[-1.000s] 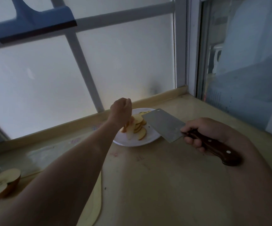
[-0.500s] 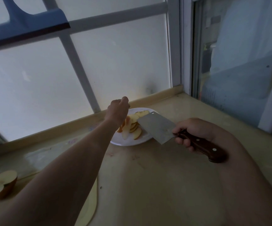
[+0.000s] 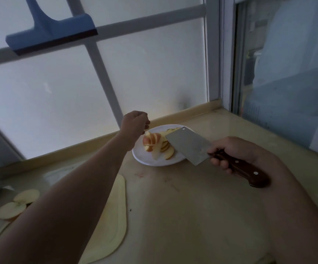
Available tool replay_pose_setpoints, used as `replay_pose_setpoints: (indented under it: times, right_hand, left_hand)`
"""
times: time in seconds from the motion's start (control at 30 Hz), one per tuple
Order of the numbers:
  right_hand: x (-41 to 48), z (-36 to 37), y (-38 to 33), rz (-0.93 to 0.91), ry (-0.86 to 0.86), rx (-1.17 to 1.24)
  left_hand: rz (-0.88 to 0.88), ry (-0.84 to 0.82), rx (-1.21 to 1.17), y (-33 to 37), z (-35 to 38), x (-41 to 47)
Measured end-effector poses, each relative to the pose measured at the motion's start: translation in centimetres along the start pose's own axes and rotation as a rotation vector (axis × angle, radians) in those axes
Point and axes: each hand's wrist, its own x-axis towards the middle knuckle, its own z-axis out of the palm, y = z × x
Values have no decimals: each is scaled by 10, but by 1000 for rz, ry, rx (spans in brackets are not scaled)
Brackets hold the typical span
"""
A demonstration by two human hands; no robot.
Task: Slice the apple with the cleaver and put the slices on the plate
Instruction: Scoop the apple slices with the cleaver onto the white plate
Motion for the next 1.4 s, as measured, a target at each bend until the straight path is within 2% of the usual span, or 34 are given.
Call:
replay_pose_setpoints:
  times: [0.27, 0.43, 0.53, 0.7, 0.93, 1.4]
  right_hand:
    - [-22, 44, 2, -84, -35, 9]
    - [-43, 106, 12, -131, -53, -86]
    - [-47, 142, 19, -135, -21, -126]
    - [-49, 189, 23, -108, 11, -125]
    - [-45, 219, 22, -90, 57, -77]
    - [-35, 223, 13, -4, -133, -252]
  left_hand:
    - [50, 18, 220, -16, -94, -55]
    - [96, 45, 495, -44, -159, -99]
    - [79, -28, 670, -67, -186, -127]
    - [-32, -137, 725, -100, -207, -164]
    - [8, -152, 763, -104, -206, -175]
    - [67, -64, 636, -120, -200, -154]
